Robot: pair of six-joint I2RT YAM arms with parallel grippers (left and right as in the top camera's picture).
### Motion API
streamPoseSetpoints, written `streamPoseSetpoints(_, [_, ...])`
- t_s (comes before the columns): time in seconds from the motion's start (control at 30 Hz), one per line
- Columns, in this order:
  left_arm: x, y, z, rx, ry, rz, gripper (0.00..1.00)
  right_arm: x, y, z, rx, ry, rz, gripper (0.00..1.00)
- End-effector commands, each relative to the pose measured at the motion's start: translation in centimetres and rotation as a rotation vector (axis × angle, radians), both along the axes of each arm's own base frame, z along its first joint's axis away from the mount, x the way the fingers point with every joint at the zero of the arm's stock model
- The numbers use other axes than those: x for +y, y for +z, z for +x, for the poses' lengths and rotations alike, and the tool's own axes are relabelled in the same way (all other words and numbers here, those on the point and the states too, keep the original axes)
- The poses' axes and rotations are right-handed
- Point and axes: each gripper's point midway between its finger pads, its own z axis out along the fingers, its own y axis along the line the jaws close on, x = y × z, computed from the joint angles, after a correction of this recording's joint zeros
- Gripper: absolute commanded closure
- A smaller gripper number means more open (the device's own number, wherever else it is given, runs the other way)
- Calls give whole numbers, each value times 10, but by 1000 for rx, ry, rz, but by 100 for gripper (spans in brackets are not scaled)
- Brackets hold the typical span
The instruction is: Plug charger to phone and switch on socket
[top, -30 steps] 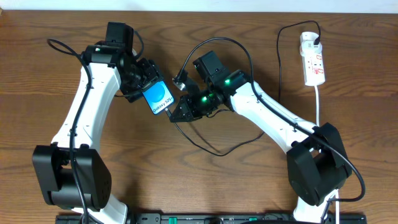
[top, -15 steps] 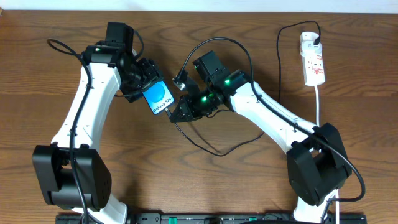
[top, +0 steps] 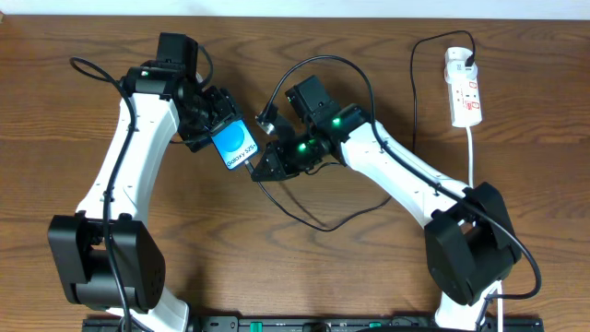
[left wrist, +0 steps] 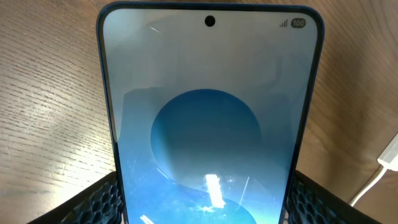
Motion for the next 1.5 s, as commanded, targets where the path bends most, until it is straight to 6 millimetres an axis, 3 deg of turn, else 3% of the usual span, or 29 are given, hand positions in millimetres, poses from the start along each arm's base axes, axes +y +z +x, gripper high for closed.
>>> streamPoseSetpoints(0.0, [-2, 12, 2, -26, 0, -15, 93, 2, 14, -2, -29, -7, 11, 99])
streamPoseSetpoints(1.47, [-2, 11, -1, -14, 0, -14, 93, 7, 19, 24, -20, -142, 17, 99])
